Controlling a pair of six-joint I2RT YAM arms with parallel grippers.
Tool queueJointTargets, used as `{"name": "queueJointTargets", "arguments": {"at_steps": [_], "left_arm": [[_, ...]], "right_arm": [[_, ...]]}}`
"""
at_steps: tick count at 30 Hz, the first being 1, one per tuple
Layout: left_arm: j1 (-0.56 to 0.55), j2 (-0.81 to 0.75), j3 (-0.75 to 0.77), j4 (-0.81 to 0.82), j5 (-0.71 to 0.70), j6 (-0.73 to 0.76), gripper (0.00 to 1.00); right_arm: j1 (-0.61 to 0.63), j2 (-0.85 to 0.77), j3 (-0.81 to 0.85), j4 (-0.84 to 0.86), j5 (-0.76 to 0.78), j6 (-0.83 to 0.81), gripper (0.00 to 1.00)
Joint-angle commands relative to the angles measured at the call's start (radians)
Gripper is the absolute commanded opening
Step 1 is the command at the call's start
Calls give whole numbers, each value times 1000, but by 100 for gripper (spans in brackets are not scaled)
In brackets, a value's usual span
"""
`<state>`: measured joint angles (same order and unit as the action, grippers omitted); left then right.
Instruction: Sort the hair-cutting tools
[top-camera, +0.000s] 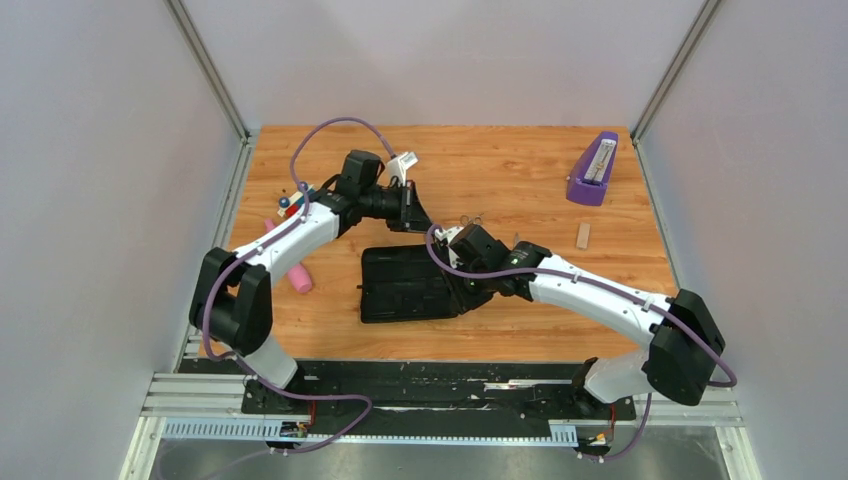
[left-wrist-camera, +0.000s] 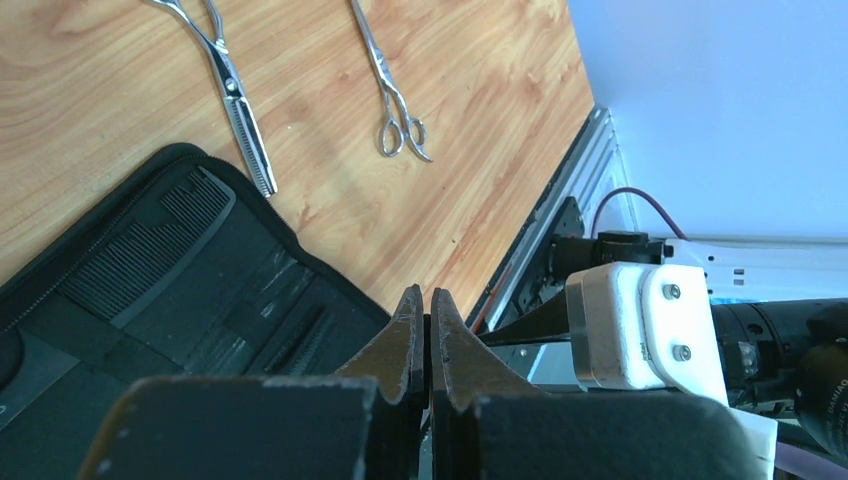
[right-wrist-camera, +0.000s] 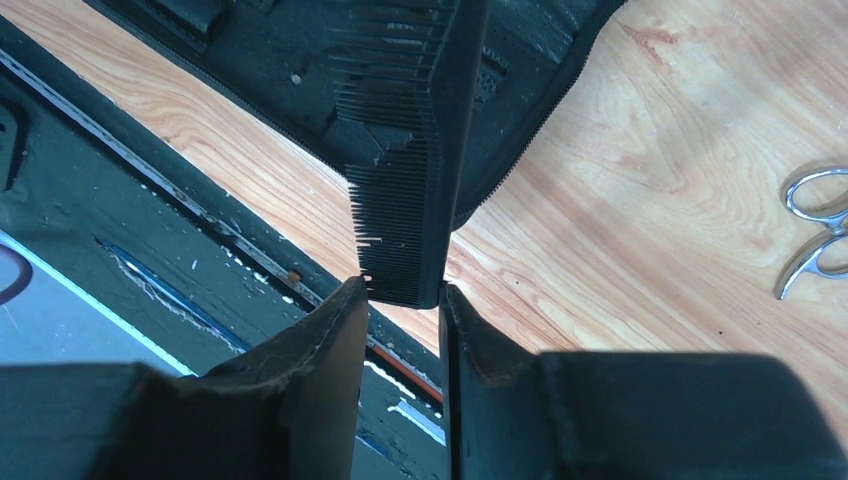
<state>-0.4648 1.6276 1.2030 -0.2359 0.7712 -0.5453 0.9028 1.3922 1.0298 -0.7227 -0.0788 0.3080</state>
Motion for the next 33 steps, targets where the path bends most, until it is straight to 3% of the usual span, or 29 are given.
{"name": "queueJointTargets", "arguments": {"at_steps": [1,5,10,19,27,33], "left_arm": [[-1,-114,-24,26,-76,13,0],[42,-259,-147,127,-212,-57,0],[106,-414,-294,181,-386,-111,0],[152,-744,-542,204,-815,-252,0],[176,-965,-730,195,-992,-367,0],[178,-1033,-831,230,-1030,-401,0]], "right_arm": [[5,-48,48,72,15,-3,34],[-1,-47,61,82,44,18,54],[-50,-44,73,115,51,64,60],[-248,99,99,185,35,211,55],[-275,272,147,248,15,238,48],[-283,359,155,296,12,241,45]]}}
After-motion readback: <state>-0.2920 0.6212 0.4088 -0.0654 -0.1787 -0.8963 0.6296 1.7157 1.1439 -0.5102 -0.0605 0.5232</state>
